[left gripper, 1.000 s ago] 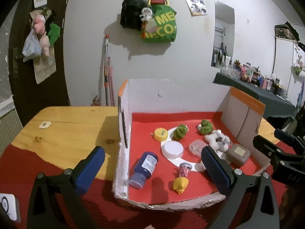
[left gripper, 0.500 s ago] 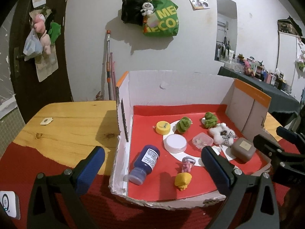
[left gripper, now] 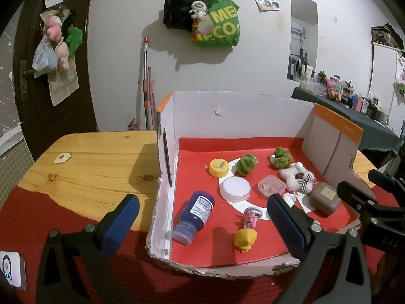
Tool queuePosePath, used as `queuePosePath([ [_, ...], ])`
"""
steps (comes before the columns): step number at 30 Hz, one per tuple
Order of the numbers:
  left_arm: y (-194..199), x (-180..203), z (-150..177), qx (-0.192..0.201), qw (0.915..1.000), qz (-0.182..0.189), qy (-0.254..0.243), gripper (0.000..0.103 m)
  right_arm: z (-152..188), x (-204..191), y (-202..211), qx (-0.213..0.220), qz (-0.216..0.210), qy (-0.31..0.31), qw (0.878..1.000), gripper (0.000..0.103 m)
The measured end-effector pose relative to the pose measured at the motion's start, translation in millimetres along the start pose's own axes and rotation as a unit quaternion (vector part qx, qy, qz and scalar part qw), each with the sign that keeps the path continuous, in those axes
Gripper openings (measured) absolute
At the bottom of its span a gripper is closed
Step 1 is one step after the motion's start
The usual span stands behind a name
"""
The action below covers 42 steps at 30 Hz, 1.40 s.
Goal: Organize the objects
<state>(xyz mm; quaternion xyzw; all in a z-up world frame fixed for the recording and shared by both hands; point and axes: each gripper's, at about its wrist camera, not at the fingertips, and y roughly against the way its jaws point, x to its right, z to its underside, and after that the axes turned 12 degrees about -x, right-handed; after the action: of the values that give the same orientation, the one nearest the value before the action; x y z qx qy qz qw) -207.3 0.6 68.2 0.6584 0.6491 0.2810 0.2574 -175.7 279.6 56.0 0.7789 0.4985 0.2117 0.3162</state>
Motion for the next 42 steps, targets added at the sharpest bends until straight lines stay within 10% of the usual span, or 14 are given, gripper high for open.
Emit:
queuePosePath([
  [42, -4.2, -2.2, 1.5, -0.009, 0.9999, 0.005, 0.003, 0.103, 0.5, -1.1, -3.3, -0.005, 0.008, 0.0, 1.0, 0.103],
])
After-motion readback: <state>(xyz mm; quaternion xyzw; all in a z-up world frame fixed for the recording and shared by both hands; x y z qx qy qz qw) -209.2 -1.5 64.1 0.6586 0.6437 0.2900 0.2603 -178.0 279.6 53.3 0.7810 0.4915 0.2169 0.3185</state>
